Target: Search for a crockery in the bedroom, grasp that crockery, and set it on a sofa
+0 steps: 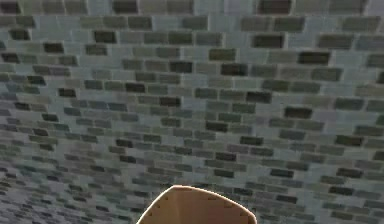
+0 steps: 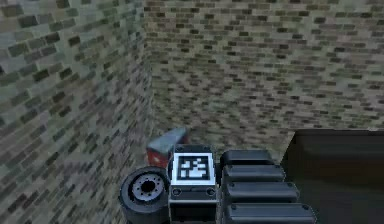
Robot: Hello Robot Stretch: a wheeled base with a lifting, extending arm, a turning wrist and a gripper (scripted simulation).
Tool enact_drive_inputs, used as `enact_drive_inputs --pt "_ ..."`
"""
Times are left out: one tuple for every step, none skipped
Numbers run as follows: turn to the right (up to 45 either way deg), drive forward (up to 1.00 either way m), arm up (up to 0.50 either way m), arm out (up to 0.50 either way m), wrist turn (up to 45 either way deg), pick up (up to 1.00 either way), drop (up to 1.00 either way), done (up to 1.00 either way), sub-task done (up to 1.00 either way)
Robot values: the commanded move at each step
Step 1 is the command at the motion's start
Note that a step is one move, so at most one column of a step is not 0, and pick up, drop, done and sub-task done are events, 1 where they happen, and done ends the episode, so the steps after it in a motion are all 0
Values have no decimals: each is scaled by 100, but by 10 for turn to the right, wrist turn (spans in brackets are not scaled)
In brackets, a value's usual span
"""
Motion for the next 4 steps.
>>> enact_drive_inputs --pt "-450 0 0 0 0 0 0 0 0" --pt "-450 0 0 0 0 0 0 0 0" --pt "-30 0 0 0 0 0 0 0 0" --pt "0 35 0 0 0 0 0 0 0"
